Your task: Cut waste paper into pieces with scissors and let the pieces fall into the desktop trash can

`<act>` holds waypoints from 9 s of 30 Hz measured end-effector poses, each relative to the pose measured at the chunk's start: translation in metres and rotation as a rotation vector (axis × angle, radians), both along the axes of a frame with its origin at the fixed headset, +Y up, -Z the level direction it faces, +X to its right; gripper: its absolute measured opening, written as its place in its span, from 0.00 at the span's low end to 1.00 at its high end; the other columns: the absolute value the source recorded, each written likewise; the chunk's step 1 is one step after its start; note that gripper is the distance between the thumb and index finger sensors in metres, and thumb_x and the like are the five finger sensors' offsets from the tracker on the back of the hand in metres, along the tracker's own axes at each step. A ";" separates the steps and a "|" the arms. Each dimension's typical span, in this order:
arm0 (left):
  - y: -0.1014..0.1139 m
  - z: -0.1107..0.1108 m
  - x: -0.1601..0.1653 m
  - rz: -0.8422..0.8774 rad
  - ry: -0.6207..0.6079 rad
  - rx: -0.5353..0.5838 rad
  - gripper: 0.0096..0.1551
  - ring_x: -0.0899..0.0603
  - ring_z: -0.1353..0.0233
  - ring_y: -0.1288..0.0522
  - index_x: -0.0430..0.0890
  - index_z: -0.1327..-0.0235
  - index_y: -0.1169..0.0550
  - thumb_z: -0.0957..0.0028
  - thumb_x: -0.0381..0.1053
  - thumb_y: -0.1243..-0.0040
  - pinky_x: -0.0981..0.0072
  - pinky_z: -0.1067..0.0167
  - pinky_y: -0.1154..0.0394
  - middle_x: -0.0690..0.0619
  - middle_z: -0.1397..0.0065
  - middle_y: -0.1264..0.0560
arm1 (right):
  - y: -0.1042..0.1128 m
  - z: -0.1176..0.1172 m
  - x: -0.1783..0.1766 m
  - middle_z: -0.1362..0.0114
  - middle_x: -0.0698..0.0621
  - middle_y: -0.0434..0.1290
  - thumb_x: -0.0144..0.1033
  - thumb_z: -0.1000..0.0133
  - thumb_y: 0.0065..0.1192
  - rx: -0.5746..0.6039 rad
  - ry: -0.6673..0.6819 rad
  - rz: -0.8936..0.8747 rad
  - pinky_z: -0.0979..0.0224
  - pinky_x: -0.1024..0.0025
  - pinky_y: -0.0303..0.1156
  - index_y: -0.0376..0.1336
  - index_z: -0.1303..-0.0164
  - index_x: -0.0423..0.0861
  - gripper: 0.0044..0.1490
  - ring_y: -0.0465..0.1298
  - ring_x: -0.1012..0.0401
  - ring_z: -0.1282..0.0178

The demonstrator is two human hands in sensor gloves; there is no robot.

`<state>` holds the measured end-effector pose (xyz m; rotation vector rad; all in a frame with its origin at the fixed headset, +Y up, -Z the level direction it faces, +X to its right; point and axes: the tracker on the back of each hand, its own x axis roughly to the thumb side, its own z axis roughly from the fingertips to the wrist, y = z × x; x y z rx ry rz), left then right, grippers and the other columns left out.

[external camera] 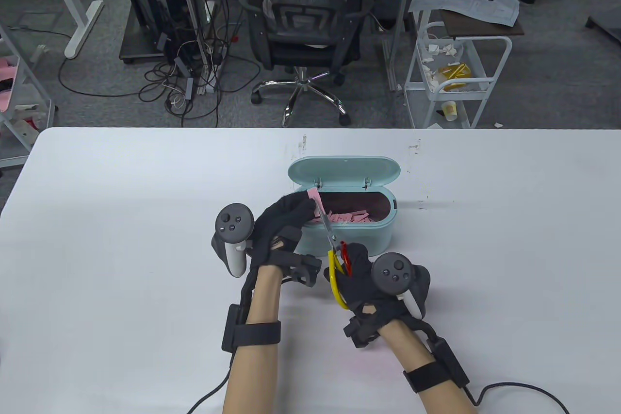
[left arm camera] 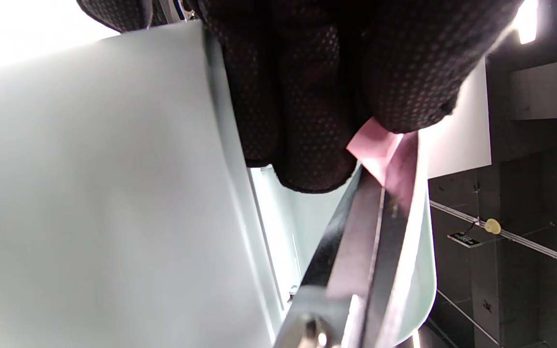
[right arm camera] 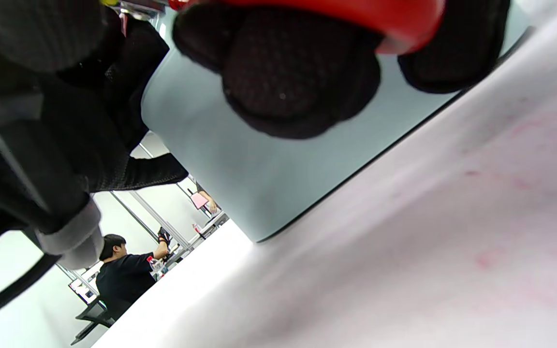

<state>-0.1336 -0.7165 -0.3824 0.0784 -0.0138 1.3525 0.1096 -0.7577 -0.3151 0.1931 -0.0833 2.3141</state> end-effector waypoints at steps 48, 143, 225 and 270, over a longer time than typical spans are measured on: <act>0.005 0.000 0.004 -0.095 -0.016 0.026 0.18 0.50 0.43 0.14 0.58 0.50 0.13 0.49 0.60 0.32 0.33 0.27 0.41 0.59 0.50 0.10 | 0.007 -0.012 -0.003 0.46 0.57 0.73 0.69 0.55 0.56 -0.114 0.068 -0.191 0.36 0.39 0.68 0.48 0.33 0.45 0.52 0.81 0.59 0.62; 0.006 0.001 0.005 -0.121 -0.002 0.036 0.19 0.50 0.44 0.13 0.56 0.50 0.12 0.50 0.60 0.32 0.33 0.26 0.41 0.59 0.51 0.09 | 0.015 -0.014 0.000 0.52 0.59 0.75 0.64 0.55 0.57 -0.034 0.032 -0.080 0.38 0.43 0.72 0.50 0.36 0.43 0.48 0.82 0.62 0.70; 0.010 0.135 -0.062 -1.170 0.044 0.237 0.51 0.36 0.10 0.49 0.59 0.14 0.40 0.50 0.81 0.56 0.32 0.22 0.54 0.49 0.08 0.43 | 0.035 0.070 0.135 0.55 0.58 0.78 0.62 0.56 0.61 0.010 -0.084 -0.110 0.39 0.46 0.74 0.55 0.38 0.42 0.47 0.83 0.62 0.74; -0.009 0.143 -0.091 -1.030 0.096 0.135 0.48 0.34 0.12 0.45 0.53 0.18 0.33 0.50 0.77 0.52 0.31 0.24 0.51 0.44 0.12 0.38 | 0.003 0.073 0.130 0.49 0.55 0.79 0.70 0.59 0.65 -0.237 -0.538 0.987 0.58 0.59 0.85 0.68 0.44 0.47 0.44 0.88 0.69 0.71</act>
